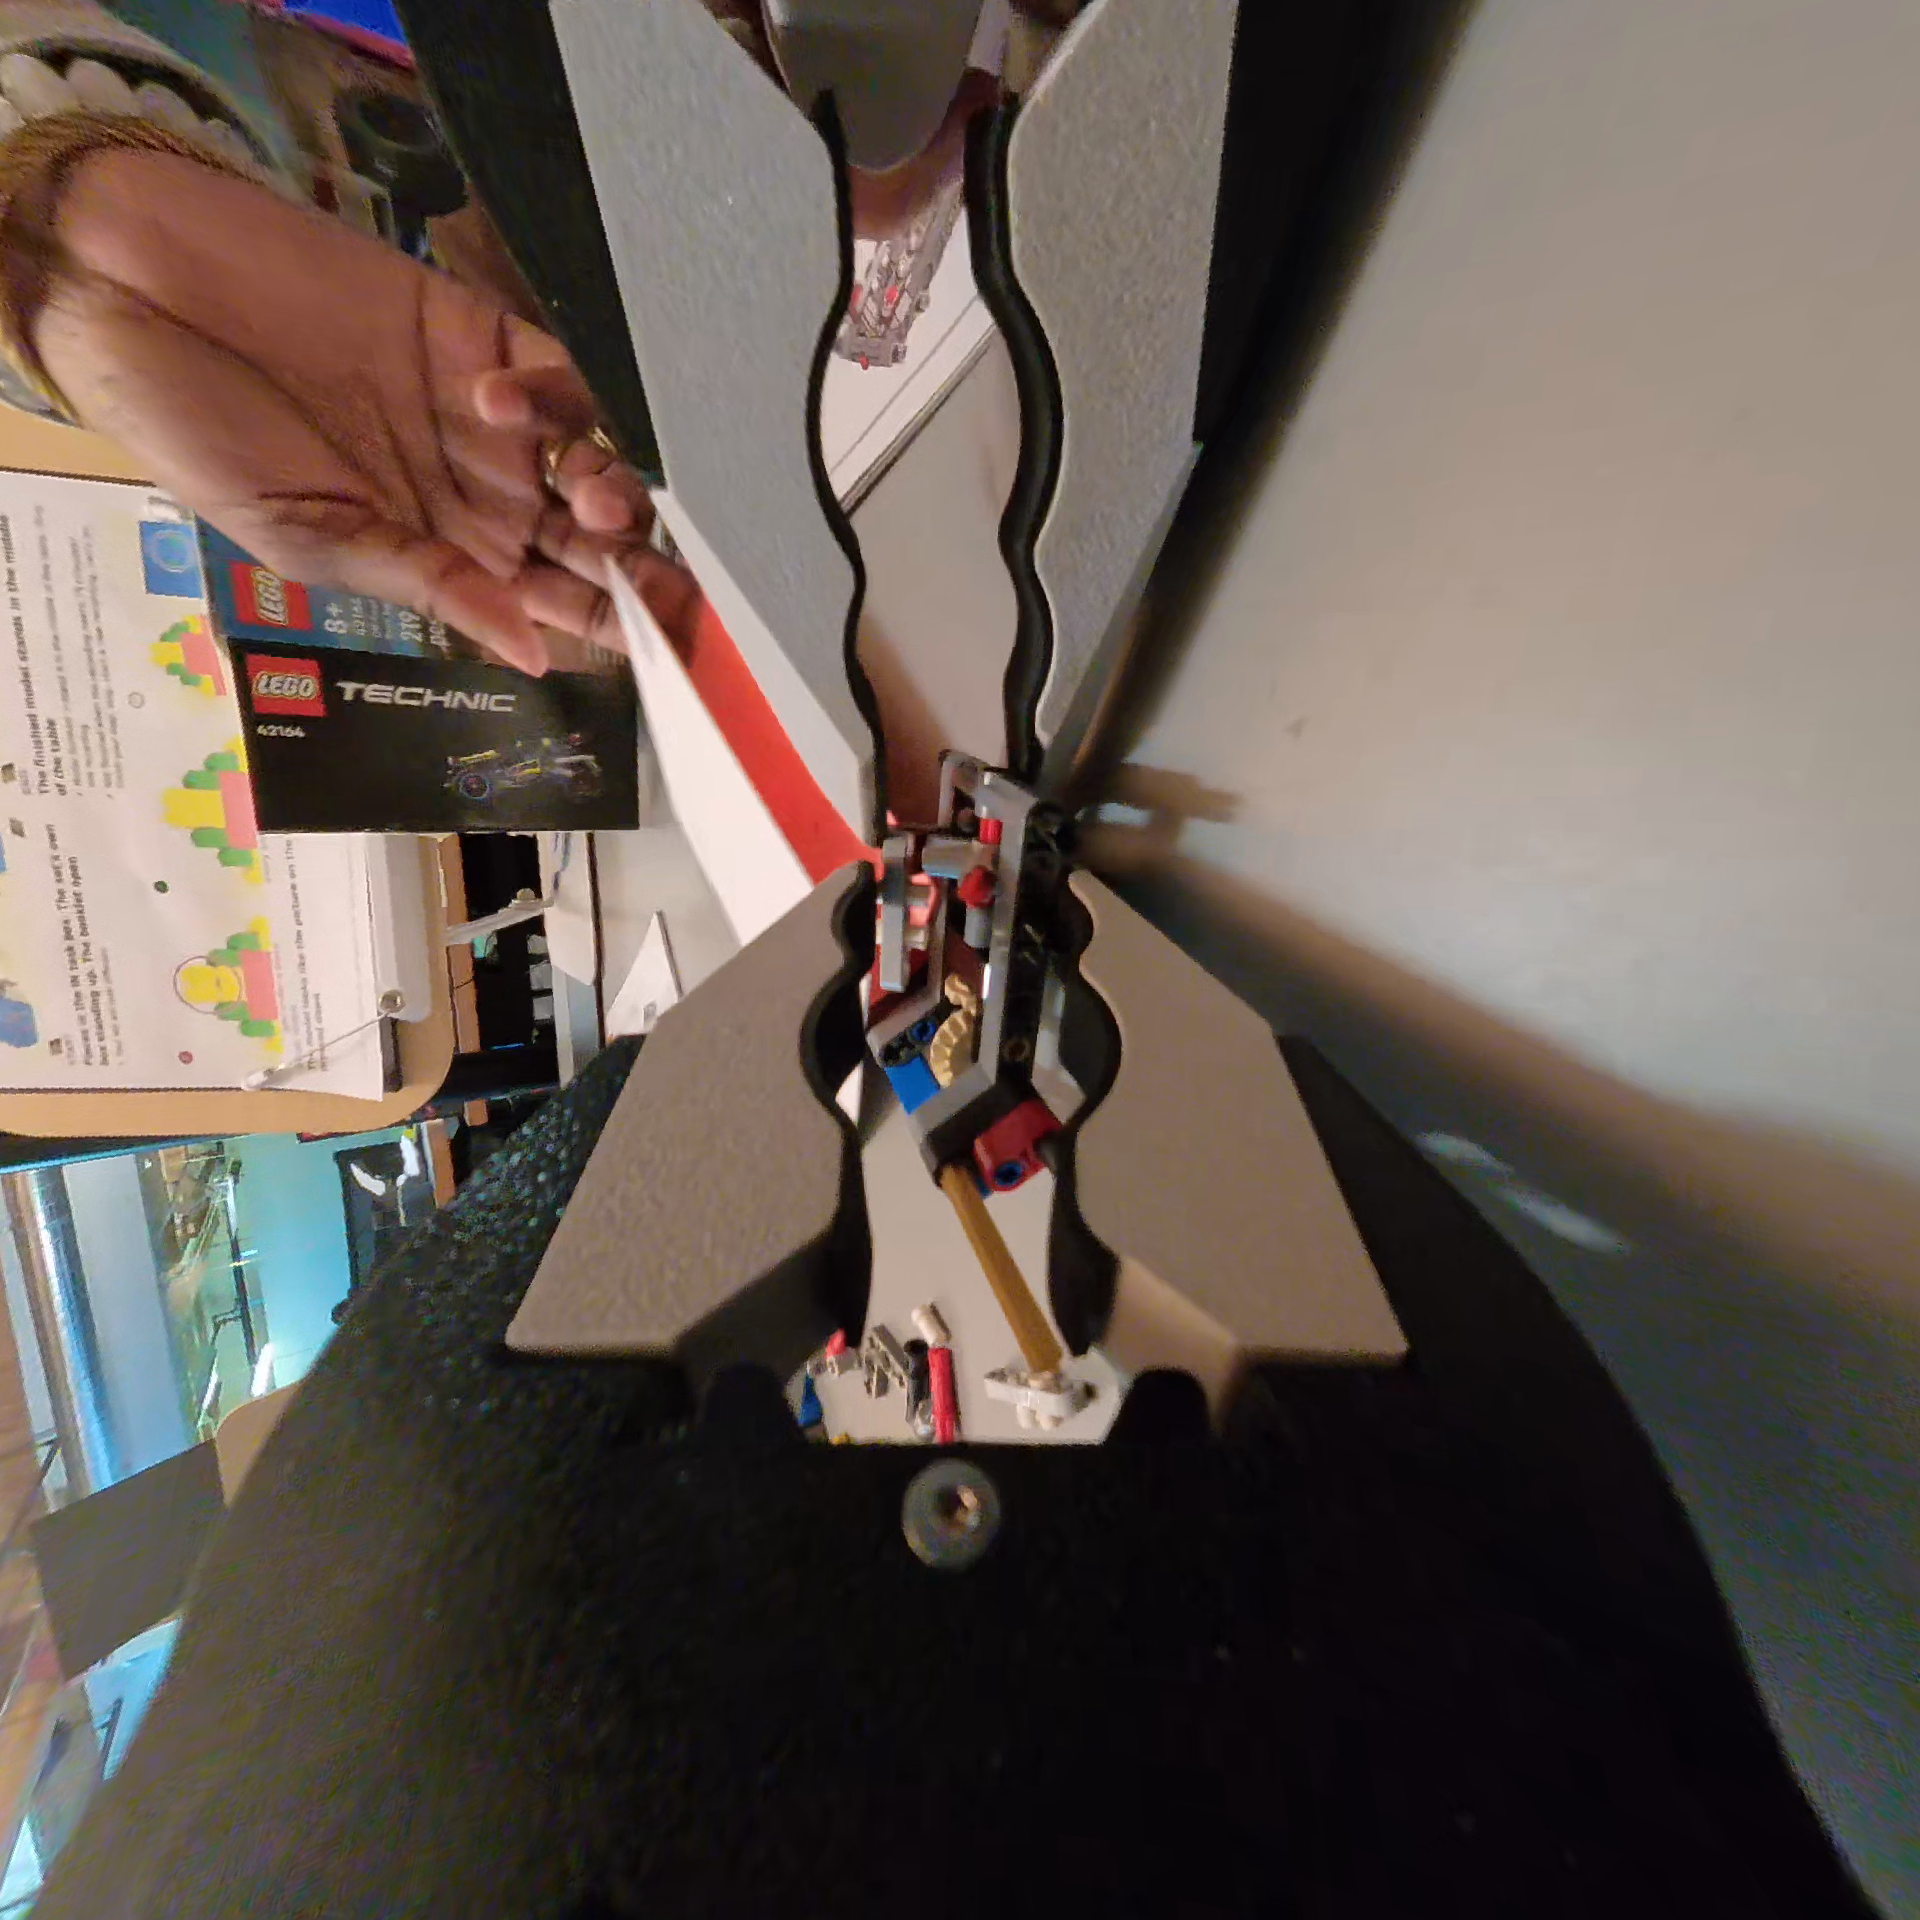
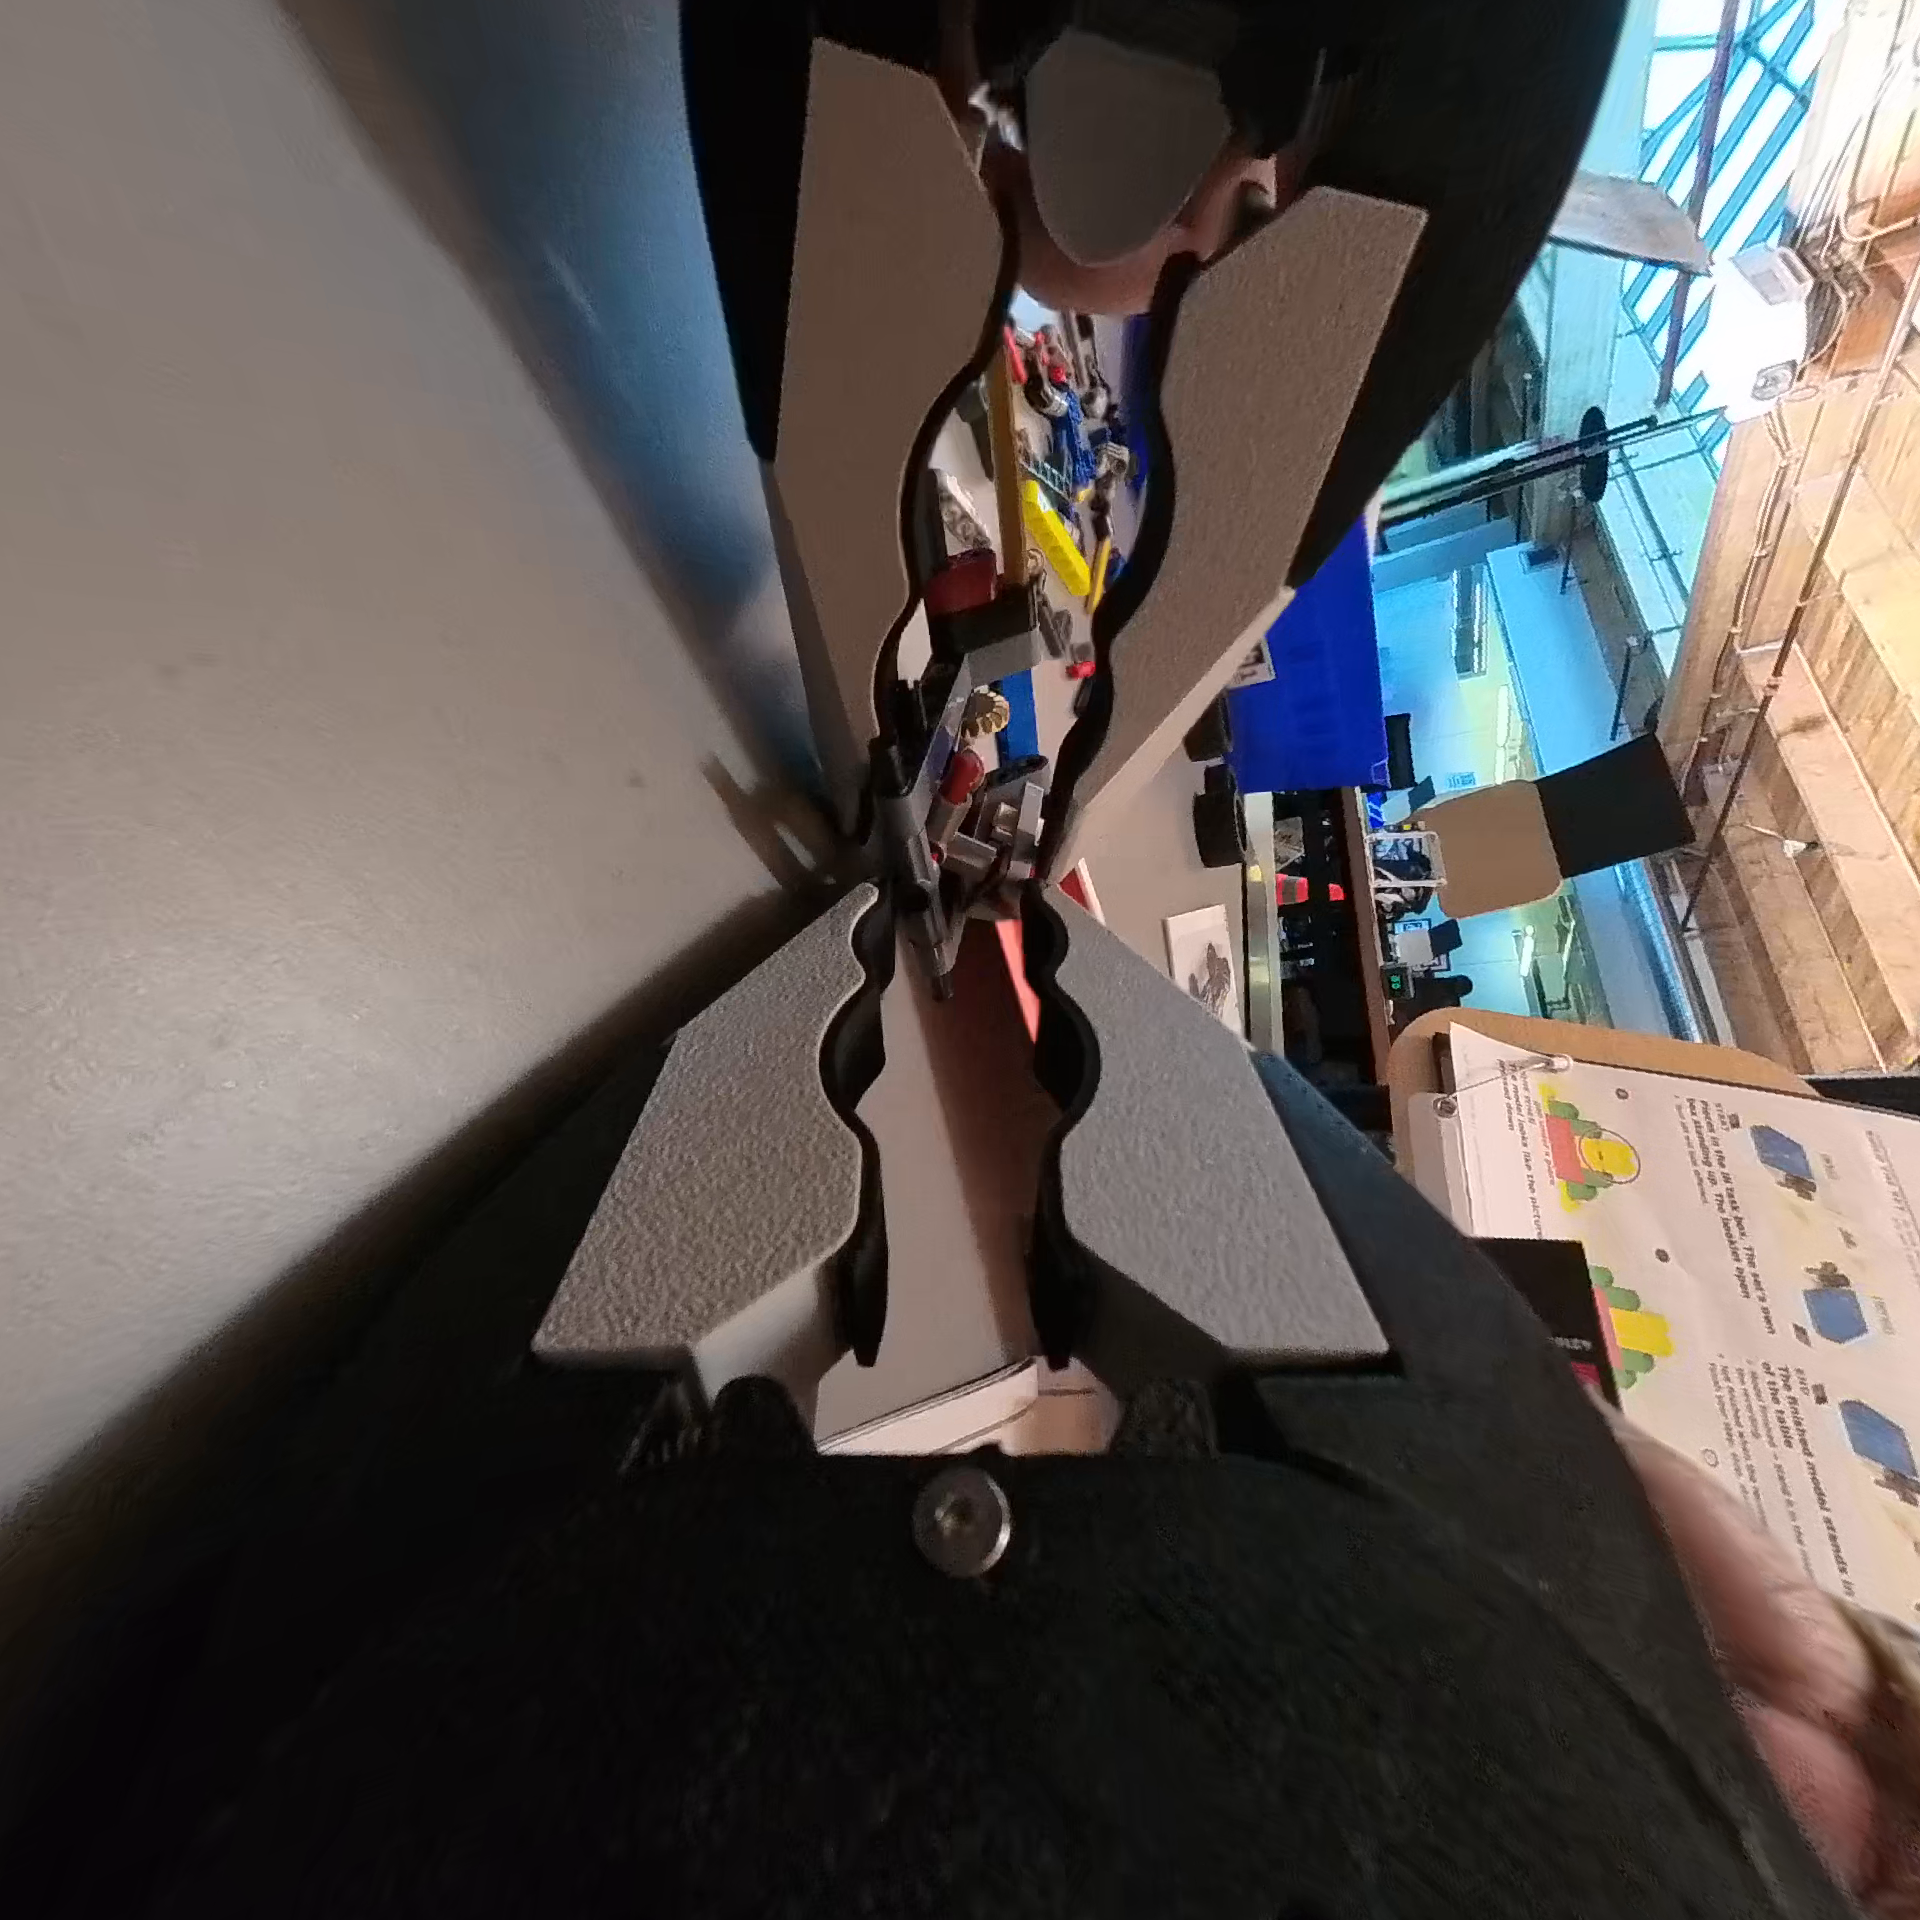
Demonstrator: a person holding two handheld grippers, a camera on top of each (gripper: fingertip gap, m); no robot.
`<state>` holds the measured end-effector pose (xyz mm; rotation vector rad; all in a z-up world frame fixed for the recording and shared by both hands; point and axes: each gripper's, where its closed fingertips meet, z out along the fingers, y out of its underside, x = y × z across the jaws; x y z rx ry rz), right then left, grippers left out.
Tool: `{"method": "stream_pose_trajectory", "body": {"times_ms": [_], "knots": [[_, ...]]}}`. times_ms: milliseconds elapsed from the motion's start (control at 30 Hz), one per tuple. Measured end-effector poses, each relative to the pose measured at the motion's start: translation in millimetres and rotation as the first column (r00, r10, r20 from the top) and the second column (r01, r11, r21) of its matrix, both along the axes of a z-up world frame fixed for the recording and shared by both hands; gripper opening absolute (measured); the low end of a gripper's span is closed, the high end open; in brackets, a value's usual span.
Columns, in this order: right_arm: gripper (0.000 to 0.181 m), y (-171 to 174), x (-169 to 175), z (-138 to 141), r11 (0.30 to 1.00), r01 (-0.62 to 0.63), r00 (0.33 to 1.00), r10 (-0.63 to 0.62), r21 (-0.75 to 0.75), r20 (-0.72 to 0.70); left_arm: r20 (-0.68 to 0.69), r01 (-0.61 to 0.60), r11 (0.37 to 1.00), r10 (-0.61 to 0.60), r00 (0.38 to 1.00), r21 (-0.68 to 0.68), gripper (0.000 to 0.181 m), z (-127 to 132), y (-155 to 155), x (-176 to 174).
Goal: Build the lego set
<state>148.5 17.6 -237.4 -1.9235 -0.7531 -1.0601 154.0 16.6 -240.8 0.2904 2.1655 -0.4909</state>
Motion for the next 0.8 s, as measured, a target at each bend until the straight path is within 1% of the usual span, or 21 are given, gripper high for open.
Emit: {"method": "stream_pose_trajectory", "body": {"times_ms": [100,300,400,567,700,800], "knots": [[0.022,-1.1,-1.3,0.2,1.000,-0.002,1.000,0.003,0.013,-0.021,0.020,0.009,0.999,-0.008,1.000,-0.039,0.031,0.3,-1.7,-0.9],[0.021,-2.3,-1.0,1.3,0.999,0.019,1.000,-0.019,0.025,-0.024,0.045,-0.011,0.993,0.016,0.999,-0.121,0.030,0.9,-2.7,-0.3],[0.021,-1.3,-3.0,1.8,0.999,-0.001,1.000,0.001,0.032,-0.016,0.045,-0.005,0.991,0.011,0.999,-0.131,0.030,1.0,-2.6,-1.3],[0.020,-1.1,-2.8,1.9,1.000,-0.007,0.998,0.007,0.009,0.065,0.042,0.005,0.992,0.000,0.999,-0.127,0.030,1.0,-2.9,-1.2],[0.018,-1.0,-3.1,0.2,1.000,-0.005,1.000,0.005,0.002,0.023,0.039,0.010,0.987,-0.004,0.999,-0.159,0.028,0.0,-3.0,-1.2],[0.017,-0.5,-2.6,-0.1,1.000,0.000,0.999,0.000,-0.005,0.048,0.049,0.009,0.987,-0.001,0.999,-0.162,0.027,0.0,-2.5,-0.9]]}}
